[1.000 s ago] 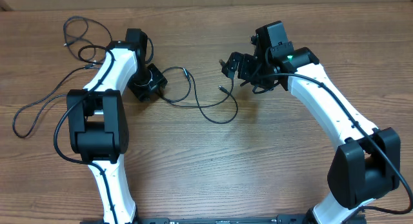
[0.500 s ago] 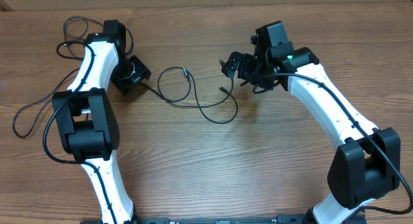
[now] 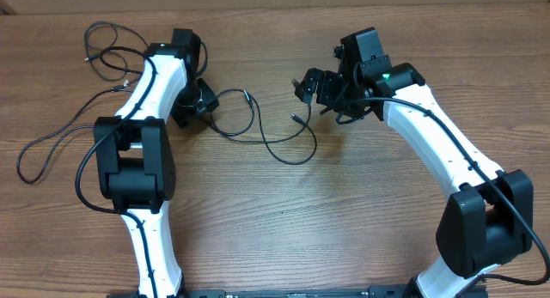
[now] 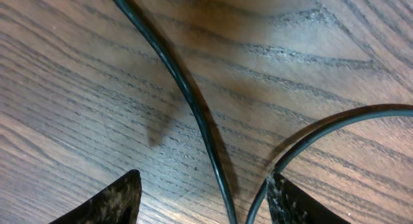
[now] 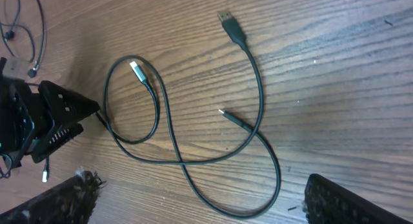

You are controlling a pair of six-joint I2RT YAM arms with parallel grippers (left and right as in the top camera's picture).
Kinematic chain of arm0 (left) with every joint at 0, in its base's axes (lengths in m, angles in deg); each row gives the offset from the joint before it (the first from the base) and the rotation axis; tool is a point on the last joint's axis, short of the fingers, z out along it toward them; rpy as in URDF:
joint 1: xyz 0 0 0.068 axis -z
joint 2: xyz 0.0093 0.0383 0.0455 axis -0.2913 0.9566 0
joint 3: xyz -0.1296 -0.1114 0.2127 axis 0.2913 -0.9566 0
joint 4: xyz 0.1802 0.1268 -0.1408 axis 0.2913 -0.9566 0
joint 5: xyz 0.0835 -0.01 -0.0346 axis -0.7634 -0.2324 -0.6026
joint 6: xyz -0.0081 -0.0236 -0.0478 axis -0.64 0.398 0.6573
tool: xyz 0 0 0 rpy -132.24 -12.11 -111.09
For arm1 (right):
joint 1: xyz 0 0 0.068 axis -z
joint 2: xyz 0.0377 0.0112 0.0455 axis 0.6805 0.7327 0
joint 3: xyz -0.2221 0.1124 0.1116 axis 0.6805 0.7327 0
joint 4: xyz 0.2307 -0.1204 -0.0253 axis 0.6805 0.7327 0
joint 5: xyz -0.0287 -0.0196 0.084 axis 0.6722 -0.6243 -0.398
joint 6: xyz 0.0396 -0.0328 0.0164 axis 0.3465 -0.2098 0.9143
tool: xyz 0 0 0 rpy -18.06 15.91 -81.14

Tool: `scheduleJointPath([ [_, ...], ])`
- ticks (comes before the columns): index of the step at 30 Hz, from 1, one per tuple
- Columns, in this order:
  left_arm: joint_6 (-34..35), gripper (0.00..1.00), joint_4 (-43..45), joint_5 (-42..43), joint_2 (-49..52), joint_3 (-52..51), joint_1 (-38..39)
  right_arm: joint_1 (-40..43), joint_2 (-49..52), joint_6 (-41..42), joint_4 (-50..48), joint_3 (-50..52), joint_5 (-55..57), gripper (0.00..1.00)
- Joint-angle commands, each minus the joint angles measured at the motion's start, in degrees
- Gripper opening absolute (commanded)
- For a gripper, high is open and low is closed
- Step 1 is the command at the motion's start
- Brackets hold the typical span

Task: Untangle cables
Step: 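Pull the cable with the left gripper toward the left, straightening it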

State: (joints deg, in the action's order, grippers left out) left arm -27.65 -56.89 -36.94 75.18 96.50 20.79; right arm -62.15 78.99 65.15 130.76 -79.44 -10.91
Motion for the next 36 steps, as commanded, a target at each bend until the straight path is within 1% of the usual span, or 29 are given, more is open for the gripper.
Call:
scheduleJointPath([
  [1, 1.73, 0.63, -0.46, -3.30, 1.18, 0.74, -0.57, -0.02, -0.15, -0.52, 0.20, -0.13, 0.59, 1.00],
  [7, 1.70, 0.62, -0.76, -3.76, 1.18, 0.74, -1.27, -0.02, -0.15, -0.52, 0.39, -0.13, 0.59, 1.00],
  [11, 1.75, 0.61, -0.57, -3.56, 1.25, 0.42, -0.22, -0.02, -0.15, -0.52, -0.17, -0.13, 0.59, 1.00],
  [14, 4.20, 0.60, -0.17, -3.74, 1.36, -1.33, 0.70, -0.02, -0.15, -0.50, -0.46, -0.13, 0.57, 1.00],
  [17, 4.31, 0.59, 1.53, -3.30, 1.36, -3.96, 0.96, -0.02, -0.15, -0.50, -0.22, -0.13, 0.57, 1.00],
  [22, 2.73, 0.53, 5.84, 1.20, 1.38, -7.96, 1.05, -0.02, -0.15, -0.52, 0.20, -0.13, 0.59, 1.00],
  [25, 1.60, 0.48, 6.01, 4.70, 1.38, -8.28, 1.33, -0.02, -0.15, -0.52, 0.02, -0.13, 0.59, 1.00],
  [30, -1.27, 0.49, 5.46, 8.13, 1.38, -8.26, 3.30, -0.02, -0.15, -0.50, -0.39, -0.11, 0.59, 1.00],
  [33, -1.44, 0.49, 4.74, 11.93, 1.38, -8.26, 5.33, -0.02, -0.15, -0.52, -0.46, -0.13, 0.57, 1.00],
  [36, -1.97, 0.48, 4.63, 13.00, 1.38, -8.26, 7.61, -0.02, -0.15, -0.50, -0.46, -0.13, 0.57, 1.00],
])
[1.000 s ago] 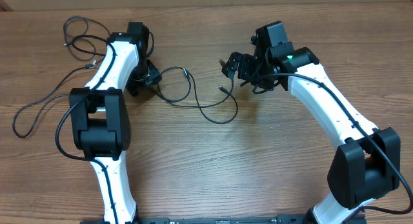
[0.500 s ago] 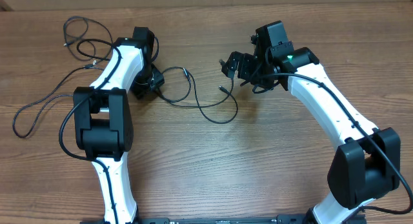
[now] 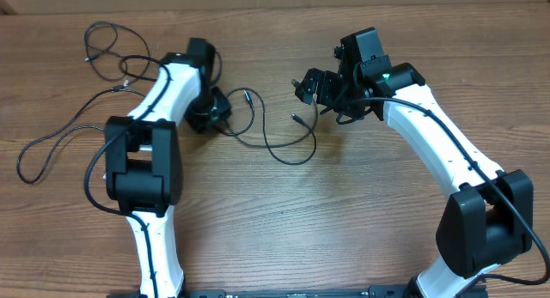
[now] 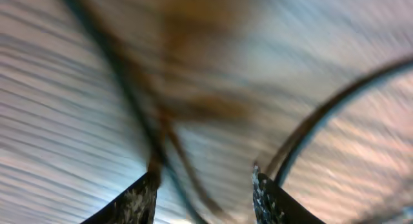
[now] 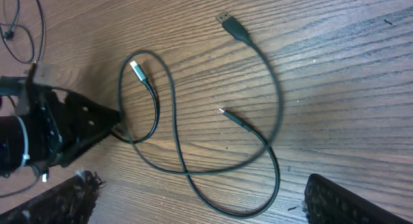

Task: Untangle cables
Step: 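Pull the cable with the left gripper toward the left, straightening it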

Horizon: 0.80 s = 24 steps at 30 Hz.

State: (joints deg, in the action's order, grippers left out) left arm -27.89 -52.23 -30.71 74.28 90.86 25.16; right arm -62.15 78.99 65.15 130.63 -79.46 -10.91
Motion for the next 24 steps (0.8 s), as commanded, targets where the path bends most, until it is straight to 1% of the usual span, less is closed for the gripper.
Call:
scheduleJointPath([
  [1, -1.73, 0.49, -0.17, 6.71, 2.27, -2.62, 3.98, -0.02, -0.15, -0.50, -0.33, -0.11, 0.57, 1.00],
  [4, -1.51, 0.52, -0.33, 6.05, 2.27, -2.62, 5.66, -0.02, -0.15, -0.50, -0.28, -0.11, 0.57, 1.00],
  [7, -1.05, 0.51, 0.11, 4.66, 2.27, -2.62, 5.88, -0.02, -0.15, -0.50, -0.26, -0.11, 0.57, 1.00],
  [13, -1.07, 0.48, -0.04, 0.35, 2.27, -2.67, 4.15, -0.02, -0.15, -0.52, -0.28, -0.11, 0.57, 1.00],
  [18, -1.05, 0.49, 1.46, -3.96, 2.27, -2.73, 3.34, -0.02, -0.15, -0.52, -0.28, -0.11, 0.57, 1.00],
  [24, -0.20, 0.51, 3.32, -4.50, 2.27, -2.73, 2.38, -0.02, -0.15, -0.52, -0.28, -0.09, 0.57, 1.00],
])
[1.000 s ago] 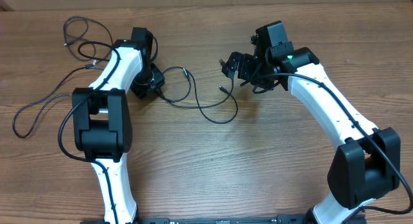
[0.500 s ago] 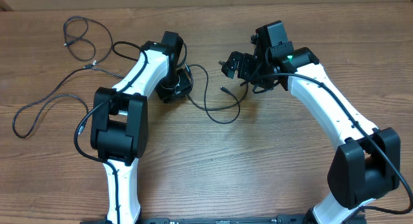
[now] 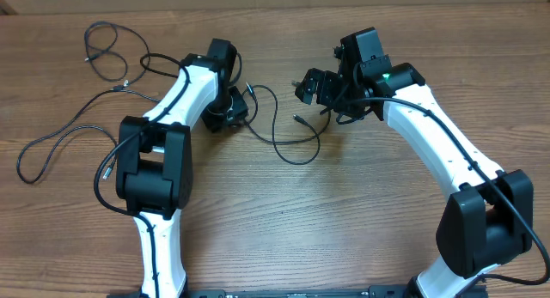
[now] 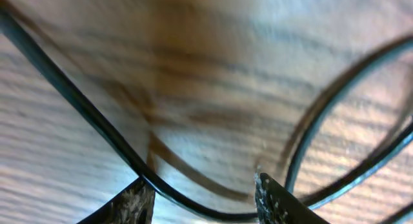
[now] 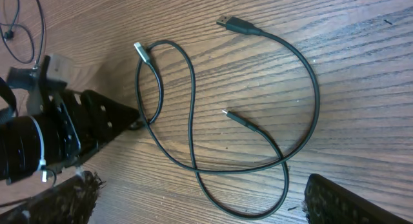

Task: Untangle cables
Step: 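Pull the cable with the left gripper toward the left, straightening it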

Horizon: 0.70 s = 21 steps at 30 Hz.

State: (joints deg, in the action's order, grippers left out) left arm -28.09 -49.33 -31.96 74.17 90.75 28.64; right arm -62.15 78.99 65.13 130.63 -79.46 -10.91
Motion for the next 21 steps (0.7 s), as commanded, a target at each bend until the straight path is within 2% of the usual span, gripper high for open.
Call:
scheduleJointPath([
  [1, 0.72, 0.51, 0.26, -3.32, 2.38, -2.67, -1.22, -0.02, -0.15, -0.50, -0.28, -0.11, 0.57, 1.00],
  [5, 3.04, 0.49, 0.68, -4.11, 2.40, -3.96, -1.42, -0.02, -0.15, -0.50, -0.28, -0.09, 0.57, 1.00],
  [8, 3.04, 0.40, 1.33, -4.11, 2.40, -5.84, -1.40, -0.02, -0.15, -0.50, -0.28, -0.09, 0.57, 1.00],
  [11, 2.97, 0.20, 1.07, -4.11, 2.40, -6.67, -1.42, -0.02, -0.15, -0.50, -0.31, -0.11, 0.57, 1.00],
  [12, 2.82, 0.07, 1.01, -4.09, 2.40, -6.64, -1.42, -0.02, -0.15, -0.50, -0.31, -0.11, 0.59, 1.00],
  [13, 2.51, 0.04, 0.81, -4.09, 2.34, -6.47, -1.42, -0.02, -0.15, -0.50, -0.31, -0.11, 0.59, 1.00],
  [17, 0.52, 0.04, -3.23, -4.72, 1.55, -2.95, -1.68, -0.02, -0.15, -0.50, -0.26, -0.11, 0.57, 1.00],
  [21, -1.60, 0.04, -12.00, -11.82, -0.02, 5.60, -1.66, -0.02, -0.15, -0.50, -0.28, -0.11, 0.59, 1.00],
])
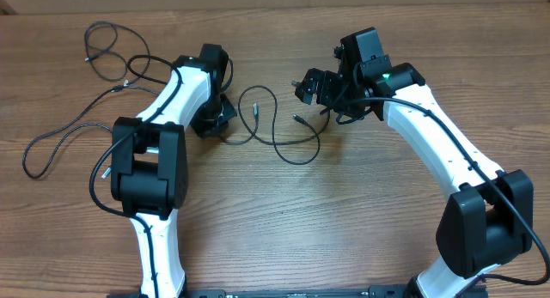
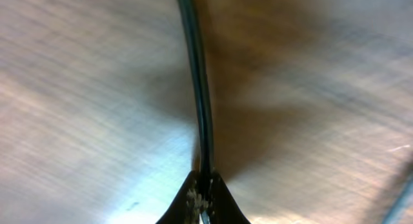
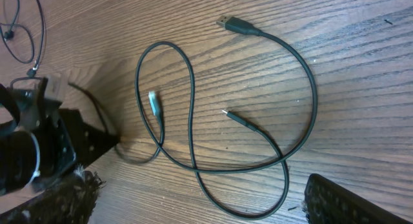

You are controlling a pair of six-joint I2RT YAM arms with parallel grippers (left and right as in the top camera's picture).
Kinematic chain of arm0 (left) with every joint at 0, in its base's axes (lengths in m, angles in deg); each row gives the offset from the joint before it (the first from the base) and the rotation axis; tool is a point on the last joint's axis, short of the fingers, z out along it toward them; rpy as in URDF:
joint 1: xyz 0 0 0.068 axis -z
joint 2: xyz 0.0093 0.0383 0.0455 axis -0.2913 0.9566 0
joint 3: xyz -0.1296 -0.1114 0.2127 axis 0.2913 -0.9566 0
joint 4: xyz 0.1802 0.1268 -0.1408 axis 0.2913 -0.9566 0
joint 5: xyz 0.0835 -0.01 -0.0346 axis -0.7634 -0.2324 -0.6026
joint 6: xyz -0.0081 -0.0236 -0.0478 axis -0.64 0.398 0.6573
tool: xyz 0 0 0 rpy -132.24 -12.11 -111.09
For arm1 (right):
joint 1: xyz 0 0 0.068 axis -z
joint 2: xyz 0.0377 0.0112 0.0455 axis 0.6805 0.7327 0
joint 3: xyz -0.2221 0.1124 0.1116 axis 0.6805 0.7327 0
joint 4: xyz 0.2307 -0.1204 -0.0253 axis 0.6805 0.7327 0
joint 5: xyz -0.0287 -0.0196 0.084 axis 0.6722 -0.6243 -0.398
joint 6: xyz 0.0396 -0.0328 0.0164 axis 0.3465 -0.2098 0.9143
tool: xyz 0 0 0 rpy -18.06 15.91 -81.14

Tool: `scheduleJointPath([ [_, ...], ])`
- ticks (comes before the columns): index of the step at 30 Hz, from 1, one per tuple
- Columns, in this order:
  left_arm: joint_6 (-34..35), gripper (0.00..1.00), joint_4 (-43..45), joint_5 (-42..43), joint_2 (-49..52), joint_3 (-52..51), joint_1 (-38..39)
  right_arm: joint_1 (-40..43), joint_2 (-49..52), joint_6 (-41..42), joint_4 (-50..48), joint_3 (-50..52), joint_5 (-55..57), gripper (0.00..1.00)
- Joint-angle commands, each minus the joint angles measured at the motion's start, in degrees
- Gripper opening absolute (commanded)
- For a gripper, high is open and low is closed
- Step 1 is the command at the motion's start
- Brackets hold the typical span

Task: Untangle cables

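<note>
A dark cable (image 1: 284, 143) lies in loops at the table's middle. The right wrist view shows its USB plug (image 3: 232, 22), a small tip (image 3: 227, 113) and another plug end (image 3: 153, 98) inside a loop. My left gripper (image 1: 215, 118) is low on the table at the cable's left end, its jaws shut on a strand of cable (image 2: 197, 101) that runs straight up the left wrist view from the left gripper (image 2: 205, 193). My right gripper (image 1: 311, 85) hovers open above the cable's right side, and the right gripper (image 3: 206, 211) has nothing between its fingers.
A thinner black cable (image 1: 64, 130) sprawls over the far left of the table, with coils (image 1: 103, 49) at the back left, running under my left arm. The table's back edge is close behind both arms.
My left gripper, open astride cable strands before, is now shut on one strand and sits slightly further left. The loop by it has changed shape, its plug end now inside it. My right arm is unchanged.
My left gripper stood open over the cable's left end, then was further right at each later moment, with the loops shifted right and reshaped. Now it is shut on a strand, a little back to the left. The right gripper stayed open and still throughout.
</note>
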State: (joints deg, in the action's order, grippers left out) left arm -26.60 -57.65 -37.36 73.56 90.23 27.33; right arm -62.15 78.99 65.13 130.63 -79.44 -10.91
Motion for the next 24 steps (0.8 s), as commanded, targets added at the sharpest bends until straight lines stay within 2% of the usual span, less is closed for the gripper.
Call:
scheduleJointPath([
  [1, -5.11, 0.04, -5.51, -7.93, 0.33, 8.41, -0.35, -0.02, -0.15, -0.50, -0.28, -0.13, 0.59, 1.00],
  [5, -13.38, 0.04, -13.22, -11.28, 0.13, 17.49, -0.31, -0.02, -0.15, -0.50, -0.31, -0.13, 0.59, 1.00],
  [10, -14.43, 0.04, -22.12, -17.77, 0.13, 23.43, -0.63, -0.02, -0.15, -0.50, -0.13, -0.13, 0.57, 1.00],
  [14, -17.40, 0.04, -25.90, -21.27, 0.17, 23.69, -1.22, -0.02, -0.15, -0.50, 0.17, -0.13, 0.57, 1.00],
  [20, -22.62, 0.04, -27.12, -24.81, 0.17, 23.52, -2.23, -0.02, -0.15, -0.48, 0.13, -0.13, 0.57, 1.00],
  [24, -34.60, 0.04, -27.04, -23.10, 0.17, 23.47, -2.40, -0.02, -0.15, -0.48, 0.13, -0.13, 0.57, 1.00],
])
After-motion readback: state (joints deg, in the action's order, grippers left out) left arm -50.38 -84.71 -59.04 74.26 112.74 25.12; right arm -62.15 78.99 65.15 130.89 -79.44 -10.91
